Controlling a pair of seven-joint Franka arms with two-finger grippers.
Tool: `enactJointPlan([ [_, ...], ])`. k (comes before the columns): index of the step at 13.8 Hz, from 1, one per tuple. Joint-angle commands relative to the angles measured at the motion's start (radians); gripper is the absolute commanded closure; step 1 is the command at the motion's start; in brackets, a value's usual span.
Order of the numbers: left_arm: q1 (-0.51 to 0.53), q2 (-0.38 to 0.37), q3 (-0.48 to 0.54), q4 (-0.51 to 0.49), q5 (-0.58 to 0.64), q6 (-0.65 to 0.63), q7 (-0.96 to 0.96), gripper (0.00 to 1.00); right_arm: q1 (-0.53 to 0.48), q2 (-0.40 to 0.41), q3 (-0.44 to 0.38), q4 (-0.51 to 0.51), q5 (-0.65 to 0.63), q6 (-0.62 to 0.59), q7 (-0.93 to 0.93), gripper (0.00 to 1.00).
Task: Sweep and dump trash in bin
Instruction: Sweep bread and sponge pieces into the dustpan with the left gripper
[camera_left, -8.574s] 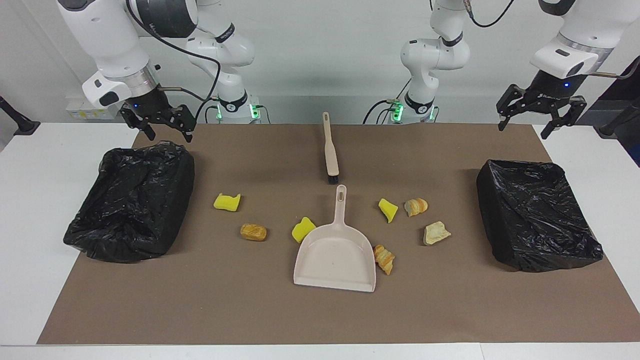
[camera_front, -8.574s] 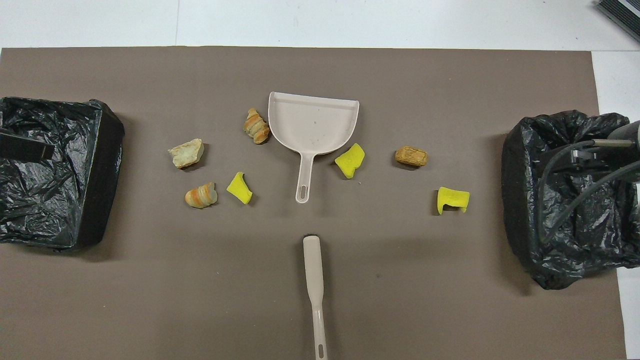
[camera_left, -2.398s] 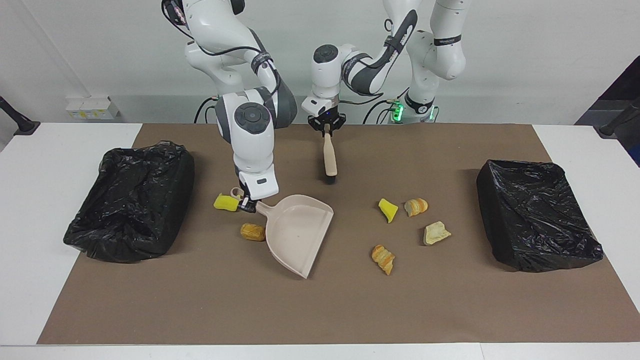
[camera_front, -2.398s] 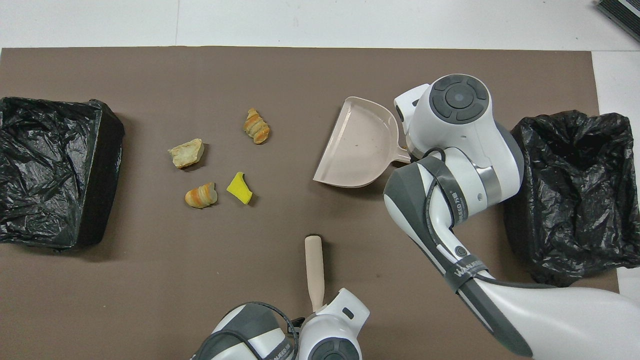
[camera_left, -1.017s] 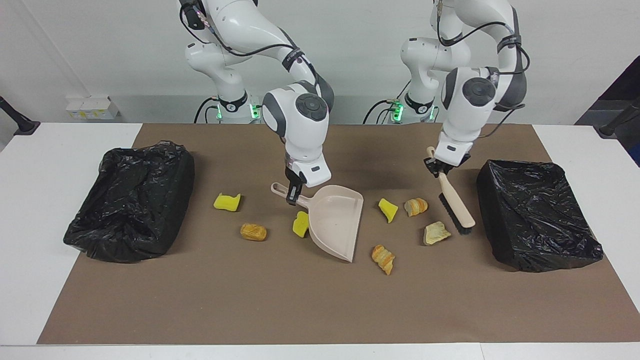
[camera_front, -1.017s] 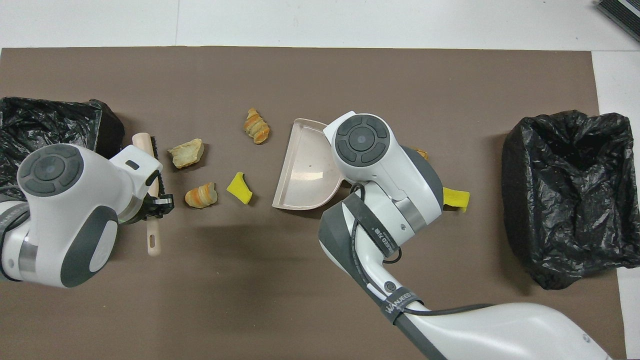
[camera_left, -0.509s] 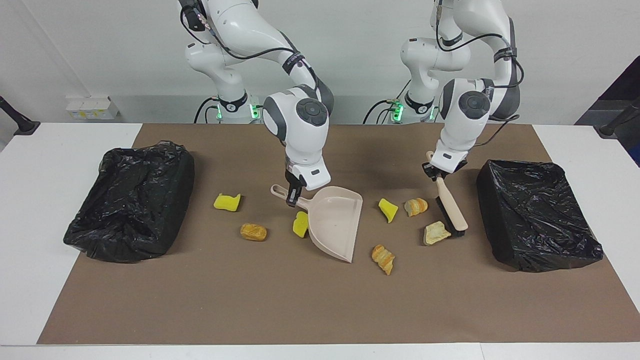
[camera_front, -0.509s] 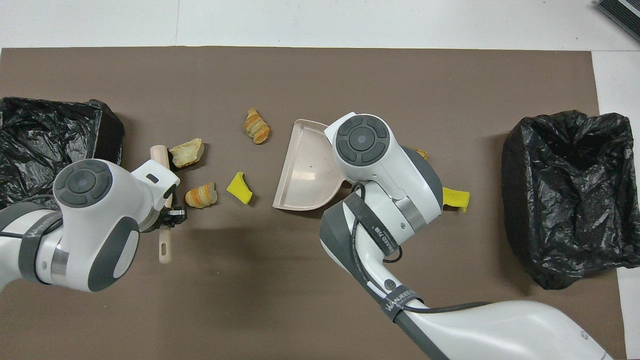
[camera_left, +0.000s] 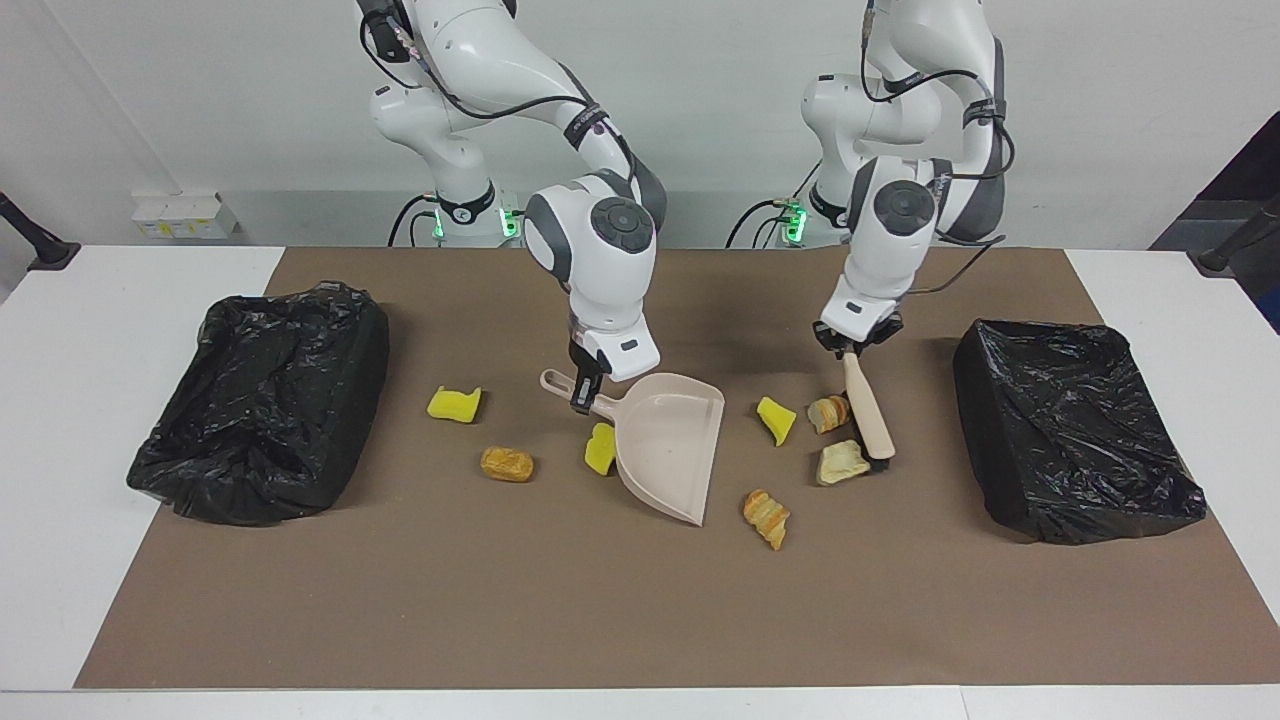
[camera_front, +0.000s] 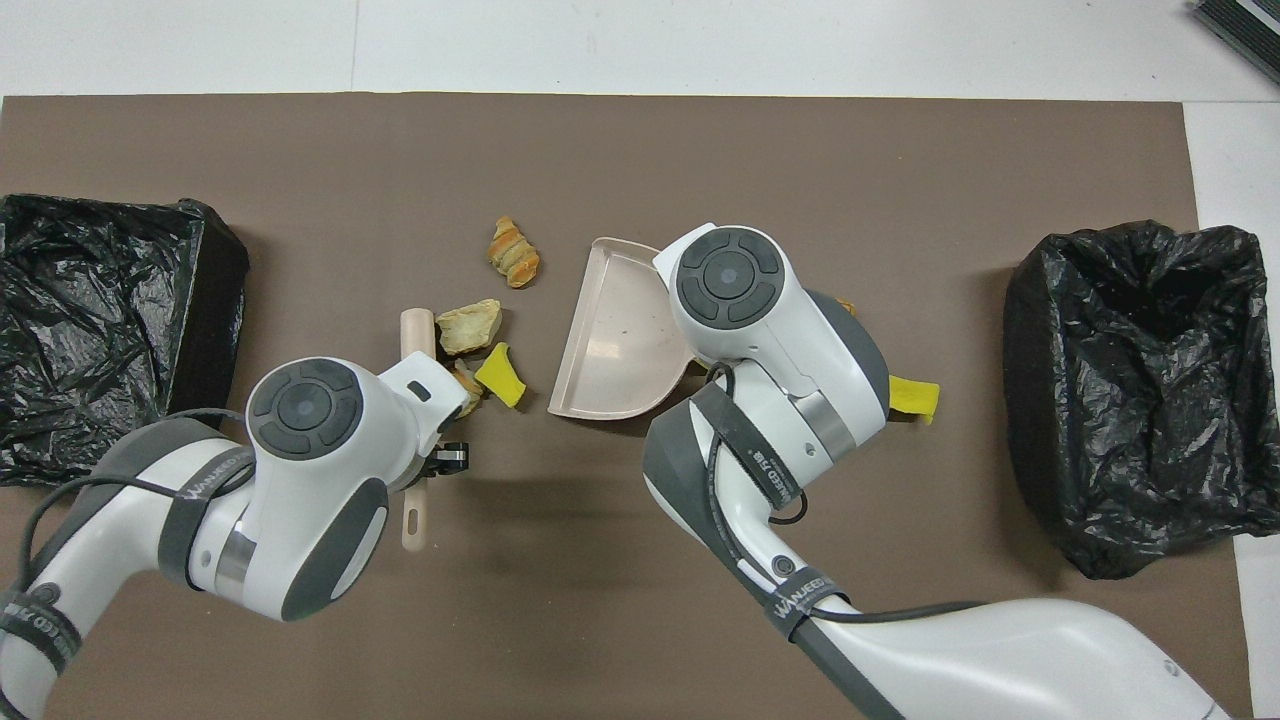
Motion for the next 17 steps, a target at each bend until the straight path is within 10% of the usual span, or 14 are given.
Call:
enactJointPlan([
  [1, -0.071, -0.007, 0.013, -0.004, -0.054, 0.029, -0.026, 1.0, -0.007, -0.018, 0.004, -0.025, -0.024, 0.001, 0.009, 1.0],
  [9, -0.233, 0.085, 0.001, 0.124, -0.139, 0.125, -0.073, 1.0, -0.01, -0.018, 0.004, -0.026, -0.024, 0.001, 0.009, 1.0],
  [17, -0.108, 0.143, 0.015, 0.301, -0.142, 0.049, -0.069, 1.0, -0.015, -0.015, 0.004, -0.031, -0.02, 0.016, -0.005, 1.0],
])
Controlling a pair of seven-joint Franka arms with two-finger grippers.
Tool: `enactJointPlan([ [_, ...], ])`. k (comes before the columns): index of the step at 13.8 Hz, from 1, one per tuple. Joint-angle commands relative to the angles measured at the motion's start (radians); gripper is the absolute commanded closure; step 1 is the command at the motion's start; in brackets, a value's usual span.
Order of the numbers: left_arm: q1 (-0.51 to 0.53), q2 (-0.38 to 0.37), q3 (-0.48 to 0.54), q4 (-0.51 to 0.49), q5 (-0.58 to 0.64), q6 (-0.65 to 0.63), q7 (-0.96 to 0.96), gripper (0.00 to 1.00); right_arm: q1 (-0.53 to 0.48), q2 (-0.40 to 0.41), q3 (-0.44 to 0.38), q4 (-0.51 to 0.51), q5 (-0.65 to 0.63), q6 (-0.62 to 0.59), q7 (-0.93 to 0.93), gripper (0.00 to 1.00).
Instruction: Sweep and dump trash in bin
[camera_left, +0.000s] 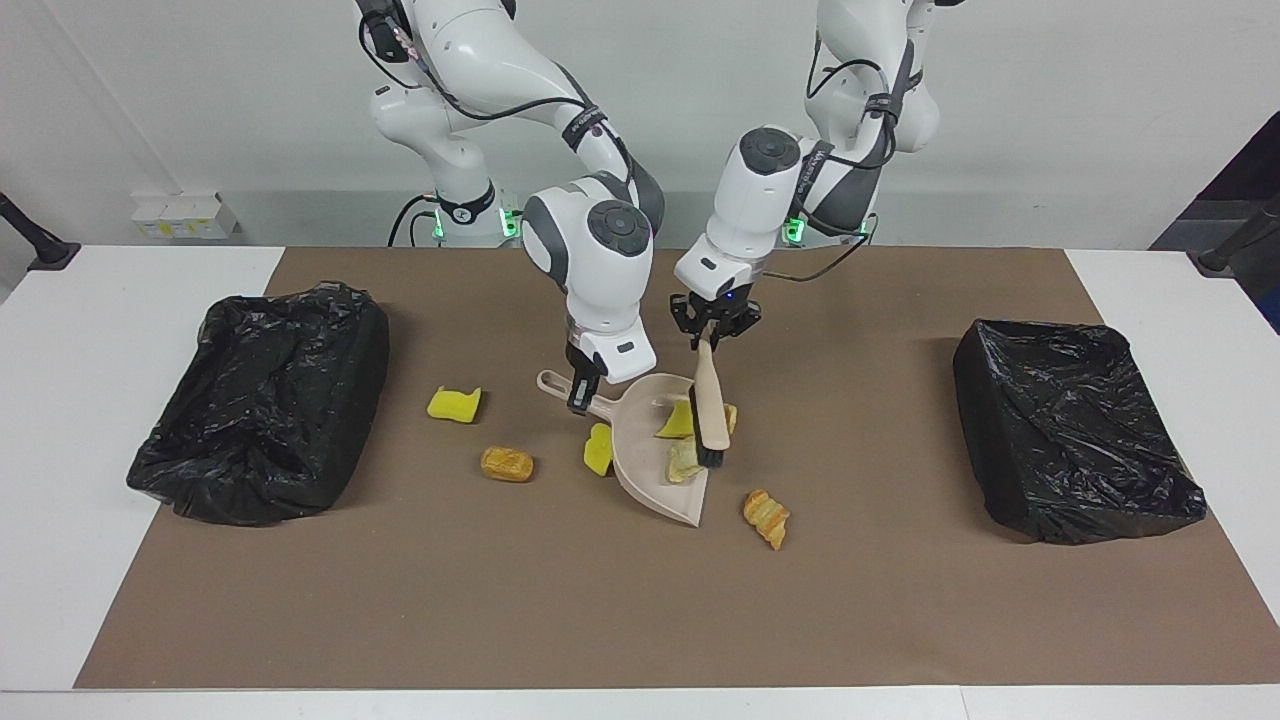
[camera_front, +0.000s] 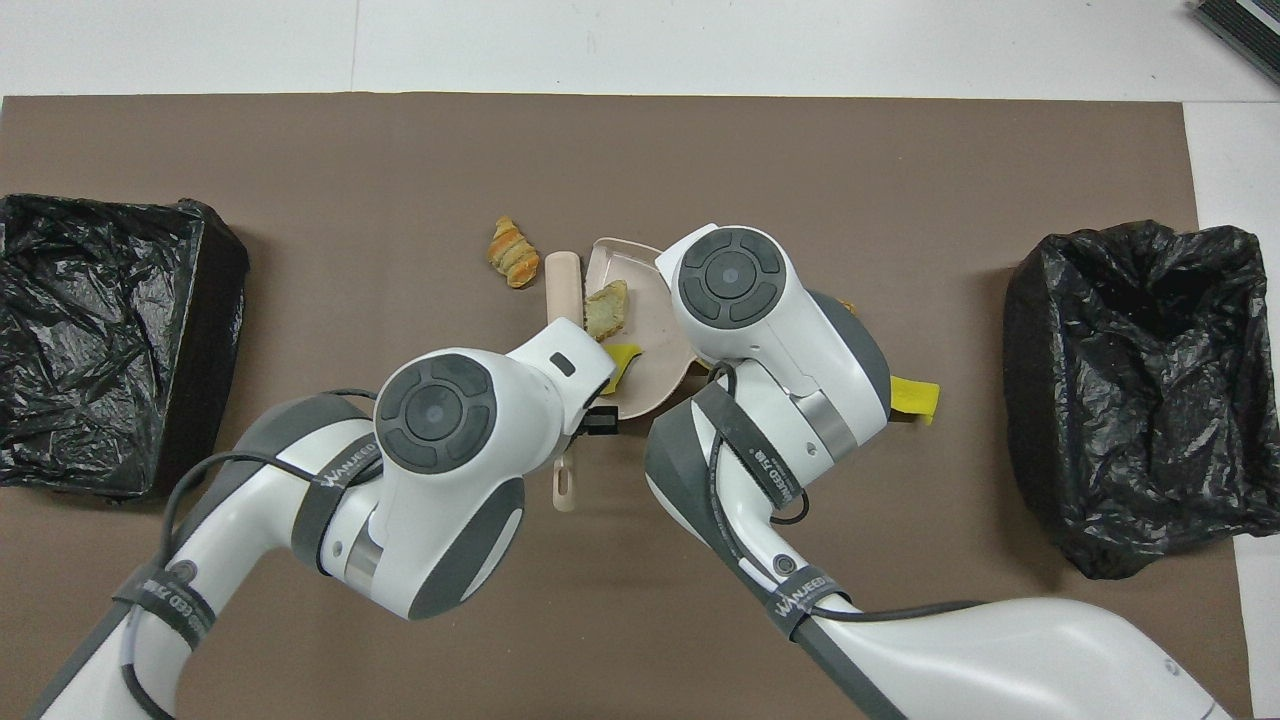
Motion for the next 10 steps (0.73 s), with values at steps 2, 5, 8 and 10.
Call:
enactJointPlan([
  [2, 0.108, 0.034, -0.003, 0.06, 0.063, -0.08, 0.011, 1.0, -0.019, -0.013, 0.006, -0.025, -0.022, 0.024, -0.069, 1.0],
  [5, 0.197, 0.032, -0.004, 0.045, 0.084, -0.126, 0.07, 1.0, -0.019, -0.015, 0.006, -0.025, -0.064, 0.03, -0.109, 1.0],
  [8, 0.248, 0.035, -0.004, -0.013, 0.084, -0.138, 0.098, 1.0, -0.01, -0.016, 0.006, -0.027, -0.065, 0.024, -0.134, 1.0],
  [10, 0.239, 0.035, -0.005, -0.072, 0.084, -0.116, 0.103, 1.0, -0.01, -0.016, 0.006, -0.027, -0.065, 0.024, -0.134, 1.0],
])
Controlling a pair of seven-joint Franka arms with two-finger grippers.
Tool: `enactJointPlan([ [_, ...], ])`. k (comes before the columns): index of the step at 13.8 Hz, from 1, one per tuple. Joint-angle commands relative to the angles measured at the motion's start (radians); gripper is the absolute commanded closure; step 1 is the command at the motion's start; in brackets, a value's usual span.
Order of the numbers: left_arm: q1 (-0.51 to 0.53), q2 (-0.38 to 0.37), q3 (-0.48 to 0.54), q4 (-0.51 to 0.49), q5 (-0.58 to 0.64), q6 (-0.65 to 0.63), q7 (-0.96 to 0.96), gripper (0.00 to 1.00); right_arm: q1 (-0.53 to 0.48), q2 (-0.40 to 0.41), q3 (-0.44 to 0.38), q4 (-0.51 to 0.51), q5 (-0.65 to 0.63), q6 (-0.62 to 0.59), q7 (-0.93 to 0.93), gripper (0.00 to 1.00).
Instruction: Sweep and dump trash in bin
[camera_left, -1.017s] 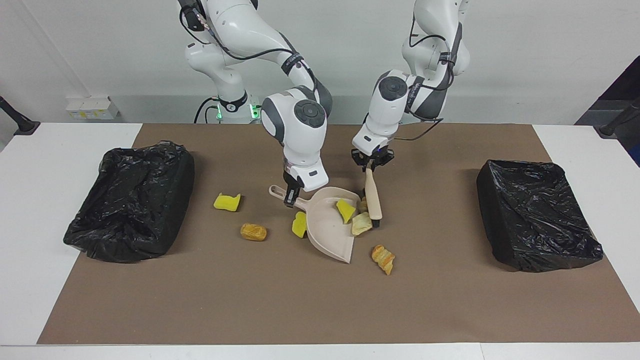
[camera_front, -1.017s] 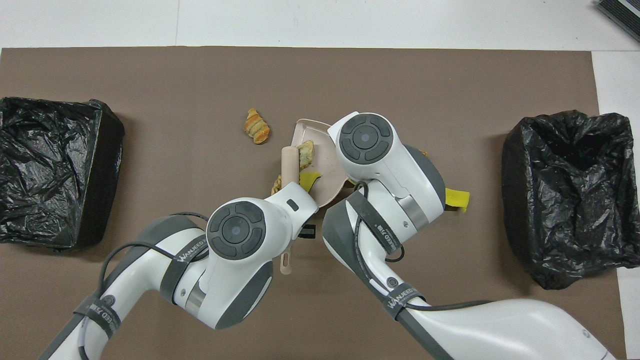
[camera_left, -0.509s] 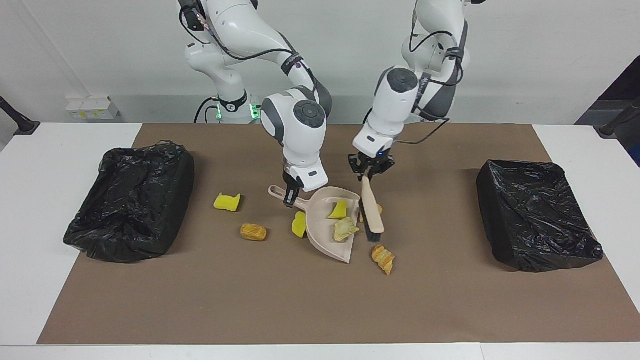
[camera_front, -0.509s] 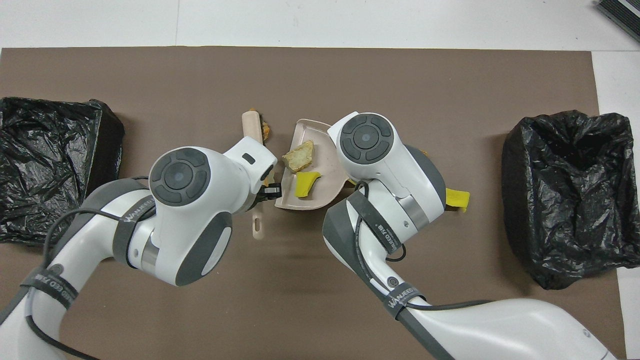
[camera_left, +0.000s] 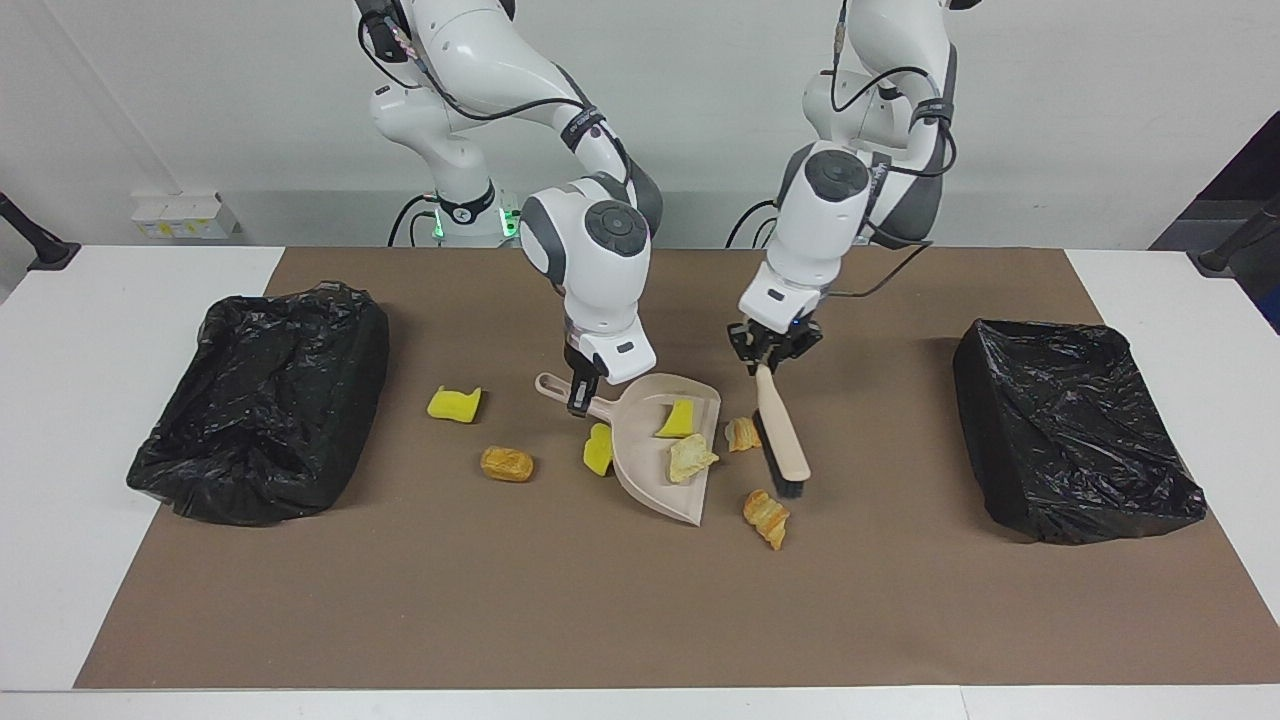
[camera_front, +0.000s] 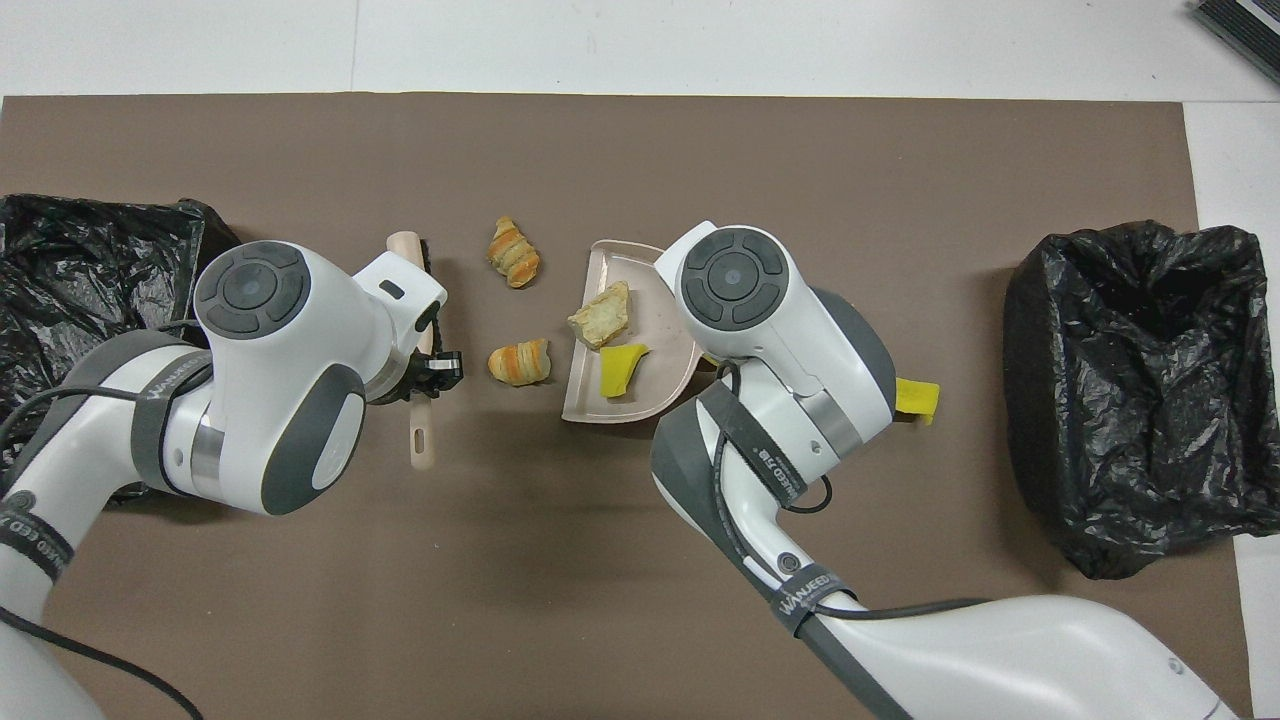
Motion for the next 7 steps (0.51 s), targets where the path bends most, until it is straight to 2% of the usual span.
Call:
enactJointPlan([
  [1, -0.008, -0.01, -0.014, -0.076, 0.015, 0.025, 0.005, 1.0, -0.001, -0.016, 0.006, -0.027, -0.024, 0.007, -0.029, 1.0],
  [4, -0.085, -0.024, -0.02, -0.096, -0.006, 0.029, -0.006, 1.0, -0.001, -0.016, 0.006, -0.027, -0.022, 0.007, -0.026, 1.0],
  [7, -0.184, -0.025, -0.023, -0.096, -0.109, 0.088, -0.006, 1.0, -0.004, -0.016, 0.006, -0.027, -0.022, 0.01, -0.026, 1.0],
])
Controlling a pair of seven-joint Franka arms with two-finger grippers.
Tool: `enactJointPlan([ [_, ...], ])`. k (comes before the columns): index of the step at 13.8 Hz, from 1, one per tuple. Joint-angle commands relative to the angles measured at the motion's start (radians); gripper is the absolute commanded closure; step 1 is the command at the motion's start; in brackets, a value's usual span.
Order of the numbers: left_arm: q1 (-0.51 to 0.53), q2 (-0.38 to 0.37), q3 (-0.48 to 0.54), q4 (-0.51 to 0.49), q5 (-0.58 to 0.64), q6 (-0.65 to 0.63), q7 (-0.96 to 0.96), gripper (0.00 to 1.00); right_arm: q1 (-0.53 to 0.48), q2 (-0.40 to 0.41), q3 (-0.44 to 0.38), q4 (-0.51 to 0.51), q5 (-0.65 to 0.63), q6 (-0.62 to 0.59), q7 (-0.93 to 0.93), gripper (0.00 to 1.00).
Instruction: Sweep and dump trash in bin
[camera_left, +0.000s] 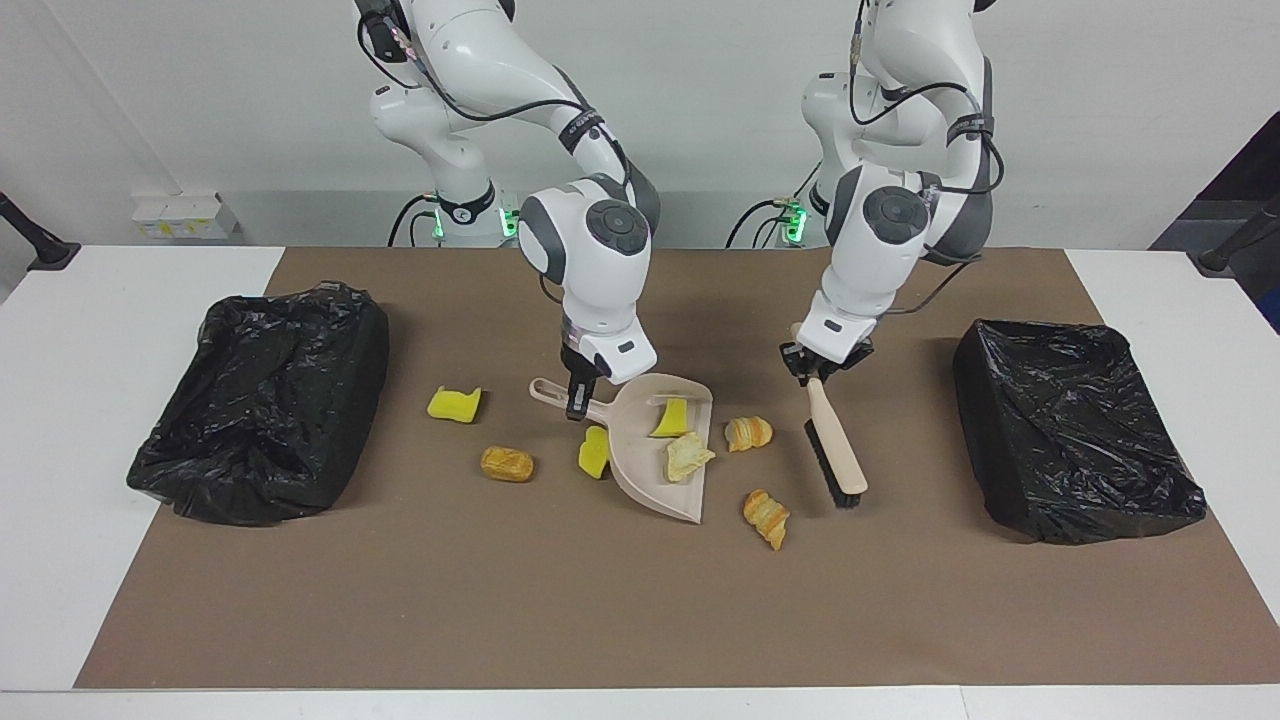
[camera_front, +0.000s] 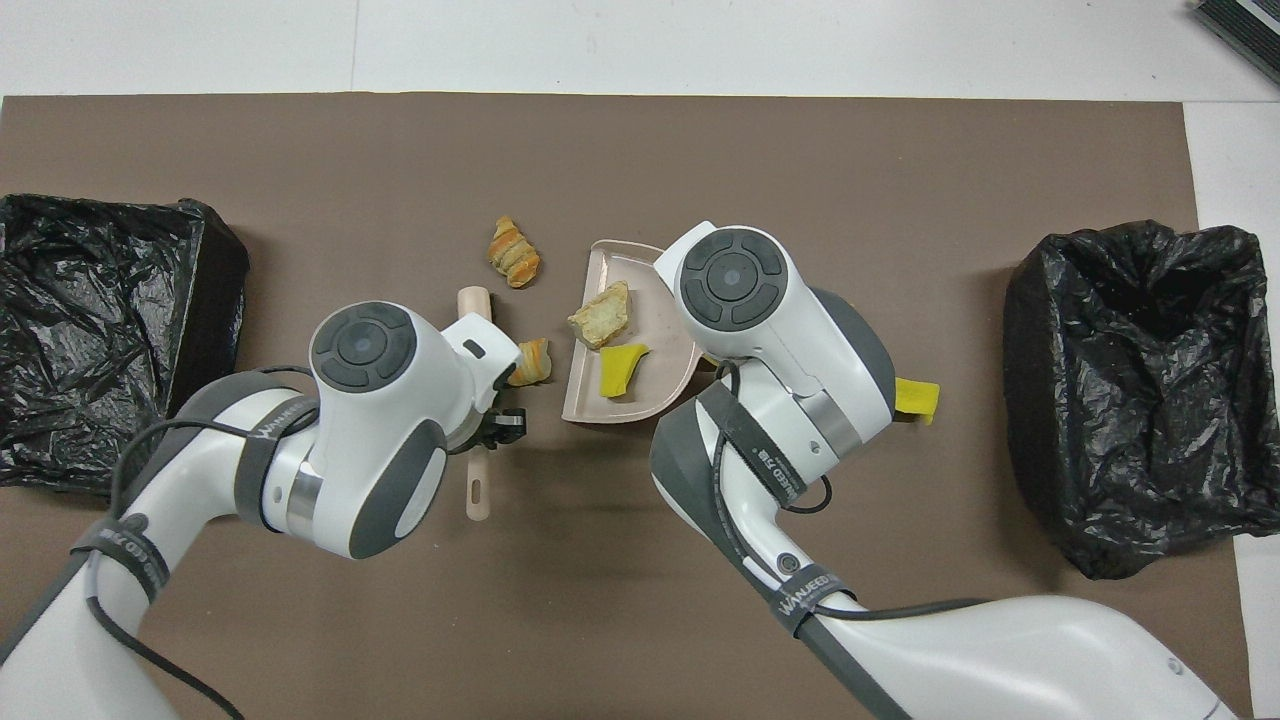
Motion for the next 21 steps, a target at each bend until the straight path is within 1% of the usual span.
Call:
enactJointPlan([
  [1, -0.093, -0.03, 0.008, -0.034, -0.049, 0.044, -0.001, 1.0, -0.005, -0.016, 0.006, -0.027, -0.02, 0.01, -0.026, 1.0],
  [4, -0.172, -0.029, 0.005, -0.008, -0.089, 0.051, -0.004, 1.0, -0.009, -0.016, 0.006, -0.031, -0.02, 0.012, -0.025, 1.0],
  [6, -0.174, -0.013, 0.01, 0.041, -0.091, 0.045, -0.01, 1.0, -0.011, -0.018, 0.006, -0.033, -0.02, 0.01, -0.026, 1.0],
  [8, -0.153, -0.035, 0.022, 0.044, -0.089, 0.01, -0.002, 1.0, -0.011, -0.018, 0.006, -0.033, -0.021, 0.009, -0.026, 1.0],
  [10, -0.086, -0.047, 0.025, 0.063, -0.079, -0.039, -0.007, 1.0, -0.011, -0.018, 0.006, -0.033, -0.02, 0.007, -0.026, 1.0],
  [11, -0.075, -0.044, 0.027, 0.063, -0.071, -0.036, -0.001, 1.0, -0.011, -0.018, 0.006, -0.033, -0.02, 0.006, -0.028, 1.0],
  [12, -0.037, -0.035, 0.028, 0.07, -0.048, -0.03, 0.005, 1.0, -0.009, -0.018, 0.006, -0.033, -0.021, 0.004, -0.028, 1.0],
  [14, 0.026, -0.003, 0.027, 0.125, 0.06, -0.038, 0.043, 1.0, -0.008, -0.018, 0.006, -0.033, -0.021, 0.007, -0.026, 1.0],
  [15, 0.059, 0.025, 0.027, 0.158, 0.099, -0.038, 0.104, 1.0, -0.003, -0.019, 0.006, -0.033, -0.02, 0.007, -0.025, 1.0],
  [18, 0.128, 0.146, 0.027, 0.28, 0.177, -0.027, 0.247, 1.0, -0.002, -0.021, 0.006, -0.033, -0.02, -0.004, -0.018, 1.0],
  [20, 0.174, 0.19, 0.027, 0.332, 0.196, -0.033, 0.354, 1.0, 0.001, -0.022, 0.006, -0.033, -0.02, -0.004, -0.009, 1.0],
  [21, 0.175, 0.209, 0.027, 0.346, 0.208, -0.024, 0.388, 1.0, 0.001, -0.022, 0.006, -0.033, -0.02, -0.005, -0.009, 1.0],
])
